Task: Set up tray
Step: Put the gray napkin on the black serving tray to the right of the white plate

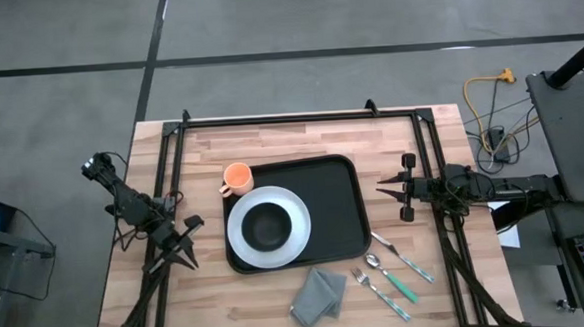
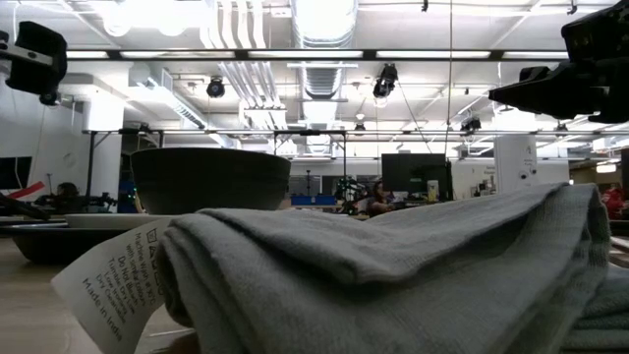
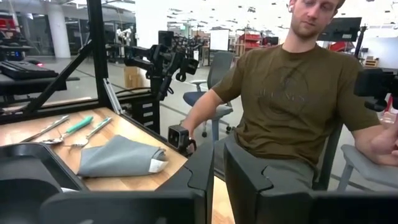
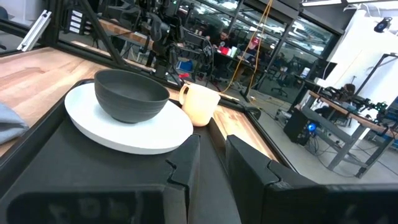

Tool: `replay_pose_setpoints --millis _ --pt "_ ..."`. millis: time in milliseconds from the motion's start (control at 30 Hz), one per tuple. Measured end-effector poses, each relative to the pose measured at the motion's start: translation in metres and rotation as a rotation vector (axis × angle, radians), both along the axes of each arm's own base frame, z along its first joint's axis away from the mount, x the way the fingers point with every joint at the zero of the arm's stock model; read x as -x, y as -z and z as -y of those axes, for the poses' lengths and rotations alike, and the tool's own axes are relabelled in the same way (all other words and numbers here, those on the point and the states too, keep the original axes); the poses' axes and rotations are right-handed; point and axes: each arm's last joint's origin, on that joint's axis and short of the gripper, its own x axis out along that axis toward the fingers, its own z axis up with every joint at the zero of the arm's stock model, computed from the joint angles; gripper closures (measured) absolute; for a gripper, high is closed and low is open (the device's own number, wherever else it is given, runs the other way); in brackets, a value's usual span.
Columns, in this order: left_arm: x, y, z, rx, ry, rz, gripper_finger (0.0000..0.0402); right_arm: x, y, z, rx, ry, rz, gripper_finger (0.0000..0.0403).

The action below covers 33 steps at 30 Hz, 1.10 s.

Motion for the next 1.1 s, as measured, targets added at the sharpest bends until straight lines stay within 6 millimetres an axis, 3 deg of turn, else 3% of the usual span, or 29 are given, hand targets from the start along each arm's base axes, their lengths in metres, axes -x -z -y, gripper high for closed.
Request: replay_pose_setpoints --millis 1100 --pt "-0.0033 0.0059 0.0031 -0.049 0.002 -0.059 0.0383 0.0000 0.0000 0.0000 0.000 0.000 0.000 0.0335"
